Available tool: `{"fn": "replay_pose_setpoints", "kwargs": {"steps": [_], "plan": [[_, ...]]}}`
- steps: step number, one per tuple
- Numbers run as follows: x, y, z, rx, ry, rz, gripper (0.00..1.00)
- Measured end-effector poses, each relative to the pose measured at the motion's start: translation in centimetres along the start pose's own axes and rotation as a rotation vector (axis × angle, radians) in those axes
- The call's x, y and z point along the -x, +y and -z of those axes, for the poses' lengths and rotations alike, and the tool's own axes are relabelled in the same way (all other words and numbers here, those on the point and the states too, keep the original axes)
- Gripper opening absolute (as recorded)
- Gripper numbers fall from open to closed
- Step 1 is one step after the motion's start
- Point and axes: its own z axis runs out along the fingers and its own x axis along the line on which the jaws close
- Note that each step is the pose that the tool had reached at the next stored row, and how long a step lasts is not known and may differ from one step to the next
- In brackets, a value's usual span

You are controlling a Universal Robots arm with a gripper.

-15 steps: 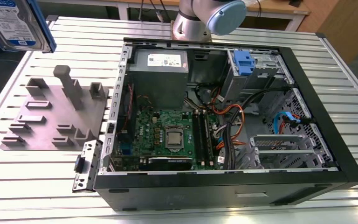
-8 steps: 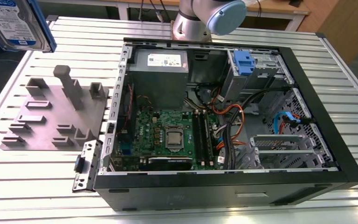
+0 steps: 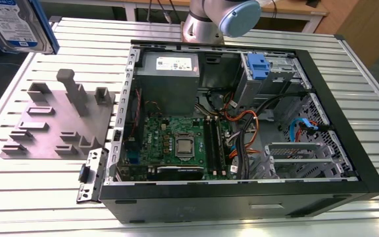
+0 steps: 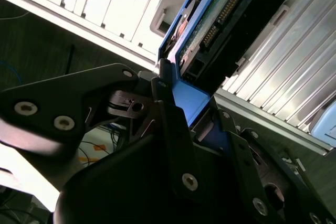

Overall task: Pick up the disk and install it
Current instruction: 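Pick up the disk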

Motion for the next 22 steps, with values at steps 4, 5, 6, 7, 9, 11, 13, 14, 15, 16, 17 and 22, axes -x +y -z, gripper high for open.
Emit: {"fn": "replay_pose_setpoints", "kwargs": {"steps": [4, 5, 6, 7, 9, 11, 13, 14, 15, 16, 17, 22], "plan": [[0.01, 0.00, 0.30, -0.0001, 0.0000, 0.000, 0.37], [0.01, 0.00, 0.36, -0.0001, -0.0001, 0.000, 0.37], [0.01, 0.00, 0.43, -0.0001, 0.0000, 0.000, 0.37], [0.01, 0.00, 0.49, -0.0001, -0.0001, 0.000, 0.37], [0.01, 0.00, 0.62, -0.0001, 0.0000, 0.000, 0.37], [0.02, 0.00, 0.73, -0.0001, -0.0001, 0.000, 0.37], [0.02, 0.00, 0.85, 0.0000, 0.0000, 0.000, 0.37], [0.02, 0.00, 0.90, -0.0001, -0.0001, 0.000, 0.37], [0.02, 0.00, 0.95, -0.0002, -0.0001, 0.000, 0.37], [0.02, 0.00, 1.00, -0.0001, -0.0001, 0.000, 0.37], [0.02, 0.01, 1.06, -0.0001, -0.0001, 0.000, 0.37], [0.03, 0.01, 1.35, -0.0001, 0.0000, 0.000, 0.37]]}}
